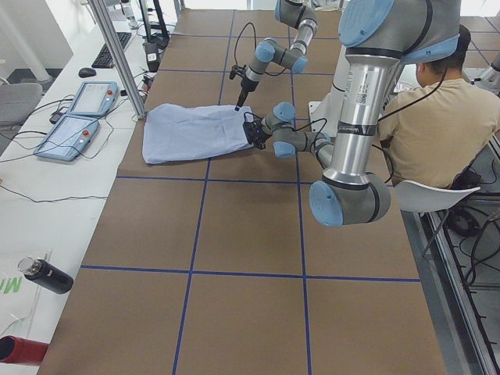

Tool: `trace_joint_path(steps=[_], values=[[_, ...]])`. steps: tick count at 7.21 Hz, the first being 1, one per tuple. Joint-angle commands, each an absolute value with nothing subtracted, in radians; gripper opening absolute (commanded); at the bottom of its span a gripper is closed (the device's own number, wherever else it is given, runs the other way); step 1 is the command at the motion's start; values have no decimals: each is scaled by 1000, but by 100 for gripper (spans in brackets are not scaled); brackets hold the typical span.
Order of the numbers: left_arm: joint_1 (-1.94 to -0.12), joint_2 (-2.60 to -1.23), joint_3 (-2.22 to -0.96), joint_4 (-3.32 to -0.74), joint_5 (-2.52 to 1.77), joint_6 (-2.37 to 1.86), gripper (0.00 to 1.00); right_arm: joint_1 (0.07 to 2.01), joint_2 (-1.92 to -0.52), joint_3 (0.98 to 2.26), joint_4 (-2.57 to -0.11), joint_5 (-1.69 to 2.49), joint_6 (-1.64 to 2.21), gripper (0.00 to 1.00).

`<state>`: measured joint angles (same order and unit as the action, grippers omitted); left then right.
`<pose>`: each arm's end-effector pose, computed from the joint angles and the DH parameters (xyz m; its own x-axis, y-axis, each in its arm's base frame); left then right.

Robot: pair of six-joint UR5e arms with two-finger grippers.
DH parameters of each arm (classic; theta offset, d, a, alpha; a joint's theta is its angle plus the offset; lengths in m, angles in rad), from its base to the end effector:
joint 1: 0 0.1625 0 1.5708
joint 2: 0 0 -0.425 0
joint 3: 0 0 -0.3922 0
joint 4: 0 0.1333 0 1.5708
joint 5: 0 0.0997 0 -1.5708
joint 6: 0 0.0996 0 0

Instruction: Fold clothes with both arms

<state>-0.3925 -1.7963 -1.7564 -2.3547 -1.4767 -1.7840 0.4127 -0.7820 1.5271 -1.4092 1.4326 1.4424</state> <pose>0.4845 -0.3550 0.3637 0.2338 -0.3248 -0.9165 0.5229 0.8367 -0.1631 -0.6088 -0.4270 0.1784 0.6236 0.1346 0.7701 -0.4202 0.8883 0.1850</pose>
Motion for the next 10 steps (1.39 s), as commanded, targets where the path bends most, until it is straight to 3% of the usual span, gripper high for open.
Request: trace_joint_path(steps=[1, 4, 6, 8, 10], values=[[-391, -1796, -1756, -2355, -1477, -1784, 0, 410, -781, 1557, -1378, 1379, 1542, 100], [-391, -1796, -1756, -2355, -1477, -1782, 0, 404, -837, 1572, -1261, 1310, 1491, 97], [-393, -1796, -1756, -2355, -1477, -1781, 0, 393, -819, 1562, -1468, 1327, 1371, 100], [-393, -1799, -1758, -2355, -1477, -1782, 0, 365, -819, 1514, -1480, 1348, 1603, 84], [-393, -1799, -1758, -2356, -1477, -1782, 0, 365, -818, 1500, -1474, 1370, 1666, 77]])
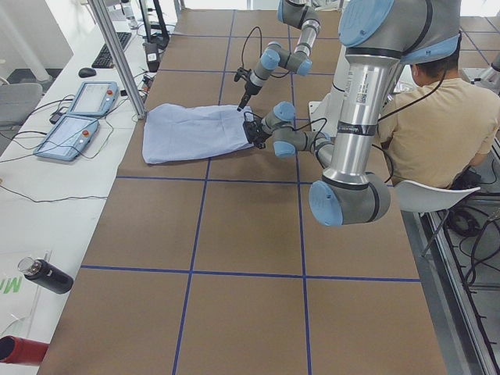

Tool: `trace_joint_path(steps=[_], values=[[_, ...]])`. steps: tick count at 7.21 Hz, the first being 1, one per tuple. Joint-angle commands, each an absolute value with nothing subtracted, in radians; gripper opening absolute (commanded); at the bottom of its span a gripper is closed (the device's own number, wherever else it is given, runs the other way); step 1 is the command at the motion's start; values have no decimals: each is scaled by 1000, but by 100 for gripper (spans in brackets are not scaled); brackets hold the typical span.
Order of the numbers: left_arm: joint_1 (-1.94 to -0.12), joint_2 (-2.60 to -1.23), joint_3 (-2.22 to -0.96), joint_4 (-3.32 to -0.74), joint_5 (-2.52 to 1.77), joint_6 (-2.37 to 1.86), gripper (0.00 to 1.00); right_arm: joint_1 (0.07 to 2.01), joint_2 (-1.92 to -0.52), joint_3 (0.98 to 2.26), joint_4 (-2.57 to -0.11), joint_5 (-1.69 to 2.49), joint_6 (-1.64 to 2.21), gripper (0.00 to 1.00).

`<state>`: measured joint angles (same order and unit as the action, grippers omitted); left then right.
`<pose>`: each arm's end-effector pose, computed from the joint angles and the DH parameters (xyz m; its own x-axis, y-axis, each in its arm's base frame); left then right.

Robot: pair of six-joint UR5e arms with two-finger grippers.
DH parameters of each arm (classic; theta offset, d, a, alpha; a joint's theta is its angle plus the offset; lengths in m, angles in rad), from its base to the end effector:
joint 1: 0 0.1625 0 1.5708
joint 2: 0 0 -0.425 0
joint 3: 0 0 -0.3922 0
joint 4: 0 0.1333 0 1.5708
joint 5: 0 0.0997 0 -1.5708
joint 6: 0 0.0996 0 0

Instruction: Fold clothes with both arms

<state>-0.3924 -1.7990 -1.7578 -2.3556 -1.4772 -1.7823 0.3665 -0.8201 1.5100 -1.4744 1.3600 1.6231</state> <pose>0.4847 -0.3549 0.3613 0.2305 -0.3216 -0.9184 0.5212 0.8378 -0.1625 -0.6280 -0.4061 0.2219 0.6331 0.2978 0.7145 -0.5225 0.8454 0.1106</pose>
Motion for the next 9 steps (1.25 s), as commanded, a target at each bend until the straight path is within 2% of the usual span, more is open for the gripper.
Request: trace_joint_path(steps=[1, 5, 7, 9], values=[[-393, -1798, -1766, -2356, -1477, -1782, 0, 364, -816, 1500, -1474, 1371, 1692, 75], [-393, -1798, -1767, -2356, -1477, -1782, 0, 345, -812, 1494, -1476, 1368, 1764, 75], [-393, -1796, -1767, -2356, -1477, -1782, 0, 341, -766, 1432, -1476, 1368, 1779, 75], [-393, -1796, -1767, -2356, -1477, -1782, 0, 341, -764, 1427, -1479, 1368, 1778, 75]])
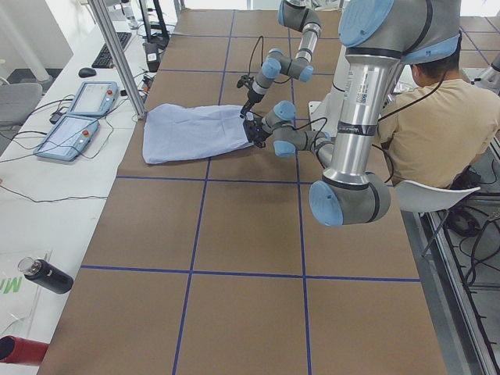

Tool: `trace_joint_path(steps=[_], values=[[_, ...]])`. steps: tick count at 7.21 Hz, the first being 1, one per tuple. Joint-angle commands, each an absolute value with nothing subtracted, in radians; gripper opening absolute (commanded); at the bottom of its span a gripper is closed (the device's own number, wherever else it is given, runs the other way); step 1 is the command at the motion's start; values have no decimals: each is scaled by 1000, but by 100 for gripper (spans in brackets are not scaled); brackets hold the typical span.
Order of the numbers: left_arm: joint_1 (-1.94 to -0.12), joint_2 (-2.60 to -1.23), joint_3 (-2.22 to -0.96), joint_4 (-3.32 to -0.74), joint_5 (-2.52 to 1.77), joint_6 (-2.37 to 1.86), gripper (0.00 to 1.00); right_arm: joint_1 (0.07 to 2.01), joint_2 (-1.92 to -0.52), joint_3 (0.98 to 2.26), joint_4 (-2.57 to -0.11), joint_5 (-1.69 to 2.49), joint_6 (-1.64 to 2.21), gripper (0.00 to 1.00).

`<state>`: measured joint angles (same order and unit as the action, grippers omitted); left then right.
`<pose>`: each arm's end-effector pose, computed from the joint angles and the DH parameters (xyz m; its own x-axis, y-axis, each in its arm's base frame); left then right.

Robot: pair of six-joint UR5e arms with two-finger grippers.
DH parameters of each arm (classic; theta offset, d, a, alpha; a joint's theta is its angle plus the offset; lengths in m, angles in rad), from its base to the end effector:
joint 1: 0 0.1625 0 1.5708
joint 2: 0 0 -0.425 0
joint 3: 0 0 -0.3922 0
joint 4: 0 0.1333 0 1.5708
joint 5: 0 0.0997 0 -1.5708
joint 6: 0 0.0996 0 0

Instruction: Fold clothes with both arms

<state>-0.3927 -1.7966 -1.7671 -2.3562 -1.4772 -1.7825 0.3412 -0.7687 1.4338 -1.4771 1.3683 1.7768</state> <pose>0.4822 -0.3541 0.3581 0.2240 -0.3192 -0.9208 0.5204 0.8380 -0.1639 -0.6588 -0.3967 0.2181 0.5757 0.4170 0.7034 -0.5884 0.8086 0.0021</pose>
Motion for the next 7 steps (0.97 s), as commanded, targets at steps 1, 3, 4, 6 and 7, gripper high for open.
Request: trace_joint_path(steps=[1, 3, 4, 6, 7], values=[[-393, -1798, -1767, -2356, -1477, -1782, 0, 339, -764, 1425, -1480, 1368, 1776, 72], [-393, -1796, -1769, -2356, -1477, -1782, 0, 337, -758, 1425, -1483, 1367, 1781, 48], [-393, -1798, -1770, -2356, -1477, -1784, 0, 336, -758, 1424, -1483, 1367, 1796, 37], [-393, -1796, -1770, -2356, -1477, -1783, 0, 333, -756, 1424, -1485, 1364, 1830, 12], [-393, -1798, -1772, -2356, -1477, -1784, 0, 333, -746, 1424, -1486, 1364, 1853, 0]])
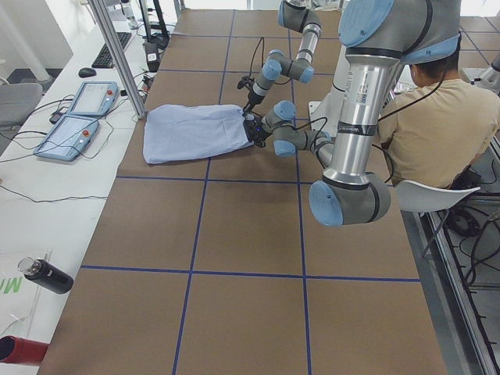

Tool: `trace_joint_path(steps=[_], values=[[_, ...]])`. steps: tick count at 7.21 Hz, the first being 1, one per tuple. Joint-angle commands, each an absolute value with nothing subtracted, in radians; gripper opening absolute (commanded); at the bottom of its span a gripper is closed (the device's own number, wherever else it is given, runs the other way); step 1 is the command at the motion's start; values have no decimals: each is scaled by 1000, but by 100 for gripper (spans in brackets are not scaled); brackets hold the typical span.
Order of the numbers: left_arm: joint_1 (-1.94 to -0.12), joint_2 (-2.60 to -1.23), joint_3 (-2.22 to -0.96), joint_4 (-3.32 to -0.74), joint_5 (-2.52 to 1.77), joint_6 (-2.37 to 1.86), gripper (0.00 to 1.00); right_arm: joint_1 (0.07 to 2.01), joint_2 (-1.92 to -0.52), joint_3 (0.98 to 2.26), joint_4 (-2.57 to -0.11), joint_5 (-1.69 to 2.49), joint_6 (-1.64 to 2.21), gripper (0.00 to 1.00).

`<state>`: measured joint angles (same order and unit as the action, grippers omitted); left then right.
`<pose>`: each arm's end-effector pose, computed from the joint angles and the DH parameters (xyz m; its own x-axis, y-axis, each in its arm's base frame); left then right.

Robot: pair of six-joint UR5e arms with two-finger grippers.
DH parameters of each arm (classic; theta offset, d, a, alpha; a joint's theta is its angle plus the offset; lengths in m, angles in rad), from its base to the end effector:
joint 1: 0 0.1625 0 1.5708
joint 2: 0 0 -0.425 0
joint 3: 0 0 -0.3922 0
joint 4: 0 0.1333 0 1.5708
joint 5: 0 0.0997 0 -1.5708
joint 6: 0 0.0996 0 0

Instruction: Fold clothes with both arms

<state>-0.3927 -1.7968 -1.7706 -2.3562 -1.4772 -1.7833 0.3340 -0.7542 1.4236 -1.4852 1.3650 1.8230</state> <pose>0.4816 -0.3538 0.3563 0.2204 -0.3186 -0.9219 0.5200 0.8380 -0.1653 -0.6645 -0.3932 0.2128 0.5532 0.4505 0.7007 -0.6106 0.7915 -0.0269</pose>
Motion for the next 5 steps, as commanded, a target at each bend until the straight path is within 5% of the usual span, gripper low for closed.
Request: trace_joint_path(steps=[1, 3, 5], values=[[-393, -1798, -1772, -2356, -1477, -1784, 0, 333, -738, 1424, -1485, 1364, 1858, 0], [-393, -1801, -1778, -2356, -1479, -1784, 0, 337, -732, 1446, -1483, 1364, 1855, 0], [-393, -1789, -1886, -2352, -1494, -1782, 0, 347, -850, 1658, -1486, 1371, 1845, 0]])
